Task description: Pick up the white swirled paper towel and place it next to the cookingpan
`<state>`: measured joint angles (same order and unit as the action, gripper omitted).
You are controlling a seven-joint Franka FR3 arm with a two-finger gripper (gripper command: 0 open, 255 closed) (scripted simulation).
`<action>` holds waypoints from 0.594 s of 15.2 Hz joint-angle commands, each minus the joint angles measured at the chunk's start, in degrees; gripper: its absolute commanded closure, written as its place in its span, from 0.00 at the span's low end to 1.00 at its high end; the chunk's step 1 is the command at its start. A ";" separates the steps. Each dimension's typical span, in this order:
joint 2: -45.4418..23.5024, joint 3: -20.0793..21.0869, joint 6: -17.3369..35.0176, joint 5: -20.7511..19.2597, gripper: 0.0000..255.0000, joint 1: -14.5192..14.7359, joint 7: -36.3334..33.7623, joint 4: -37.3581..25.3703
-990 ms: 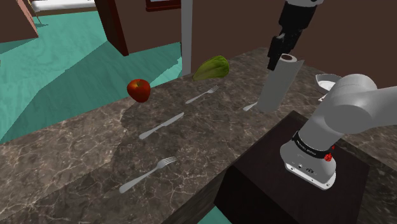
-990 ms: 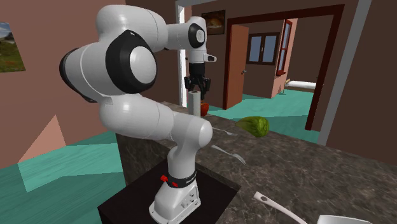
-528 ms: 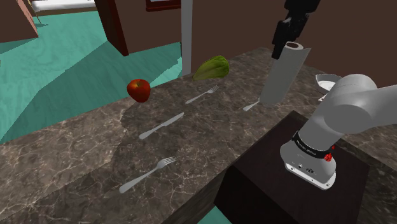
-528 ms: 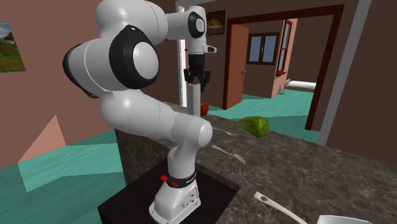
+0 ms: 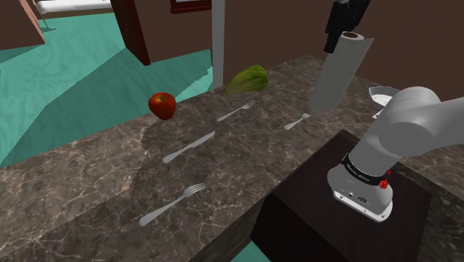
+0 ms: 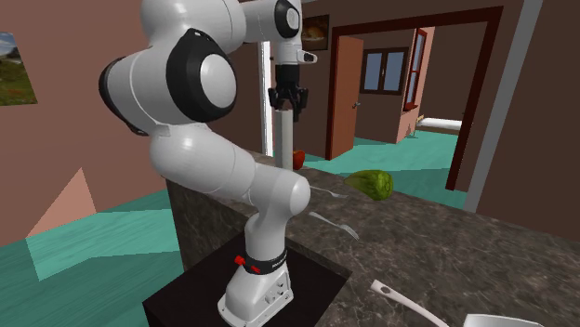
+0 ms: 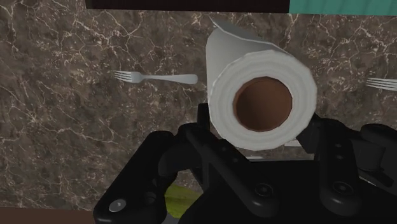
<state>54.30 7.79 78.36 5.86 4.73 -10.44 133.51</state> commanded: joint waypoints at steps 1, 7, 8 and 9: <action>-0.85 -0.15 -1.48 -0.16 1.00 -0.10 -0.03 -2.32; -3.31 -0.42 -5.21 -0.50 1.00 -0.32 -0.16 -8.51; -3.75 -0.46 -5.84 -0.55 1.00 -0.36 -0.19 -9.58; -4.20 -0.50 -6.47 -0.60 1.00 -0.39 -0.21 -10.65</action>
<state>50.56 7.38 72.52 5.36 4.39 -10.68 123.94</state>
